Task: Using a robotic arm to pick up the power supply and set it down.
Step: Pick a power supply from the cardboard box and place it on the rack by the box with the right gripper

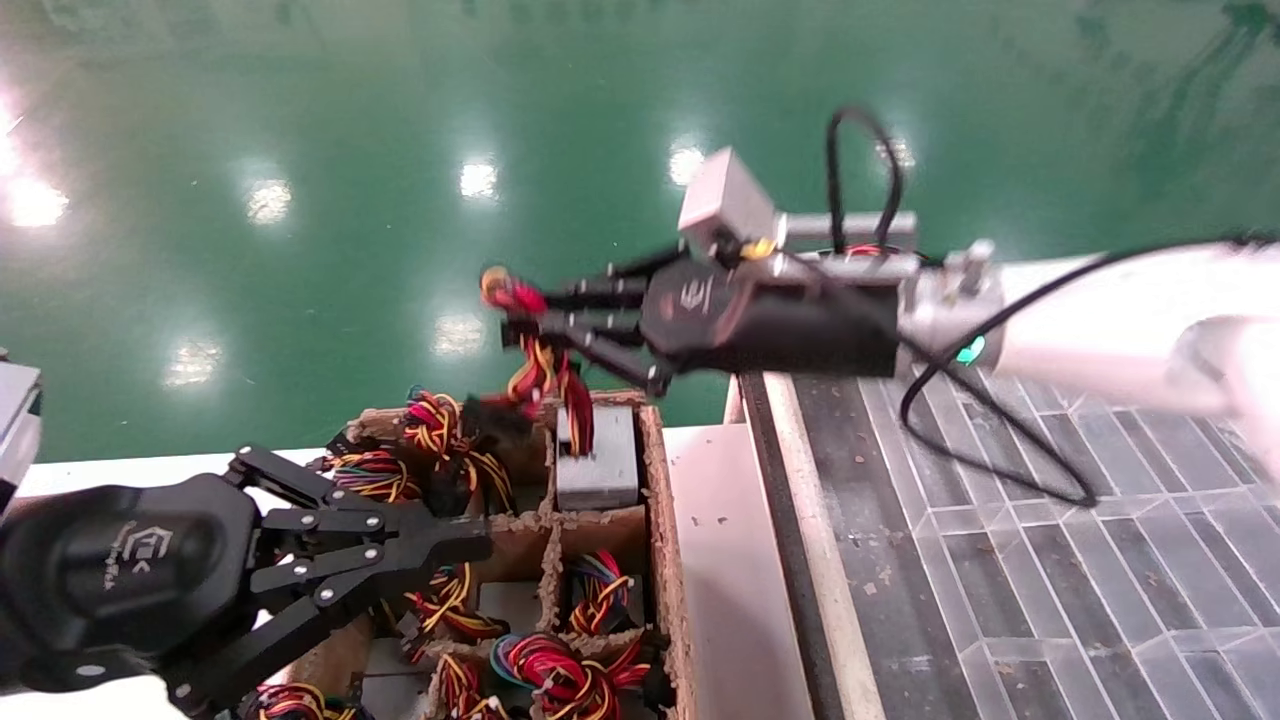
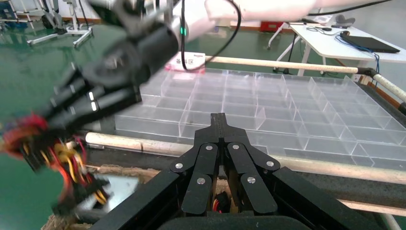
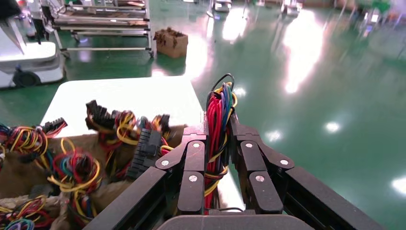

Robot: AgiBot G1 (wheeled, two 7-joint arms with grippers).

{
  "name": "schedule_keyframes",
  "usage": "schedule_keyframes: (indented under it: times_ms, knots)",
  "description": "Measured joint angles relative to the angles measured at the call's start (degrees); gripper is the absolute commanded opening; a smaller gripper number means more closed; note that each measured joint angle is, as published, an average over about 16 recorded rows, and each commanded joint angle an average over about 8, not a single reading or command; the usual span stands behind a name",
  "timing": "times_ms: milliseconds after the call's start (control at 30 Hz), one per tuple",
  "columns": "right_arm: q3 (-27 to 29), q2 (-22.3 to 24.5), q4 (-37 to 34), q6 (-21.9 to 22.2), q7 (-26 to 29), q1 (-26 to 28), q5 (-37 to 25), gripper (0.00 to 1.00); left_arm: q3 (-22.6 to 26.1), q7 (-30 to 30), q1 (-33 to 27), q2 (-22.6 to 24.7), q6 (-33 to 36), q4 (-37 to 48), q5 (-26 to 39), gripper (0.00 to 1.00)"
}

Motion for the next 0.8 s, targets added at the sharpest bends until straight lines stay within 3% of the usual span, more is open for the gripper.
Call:
schedule_keyframes:
  times_ms: [433,800]
  knots:
    - [1.3,4.8,9.3,-0.6,1.5,6.3,1.7,0.0,0.0,0.0,0.0,0.0,0.0,0.0,0.0,0.0]
    - [2.7,10.4,20.9,3.6,5.5,8.7,2.2,0.0,0.0,0.0,0.0,0.0,0.0,0.0,0.0,0.0]
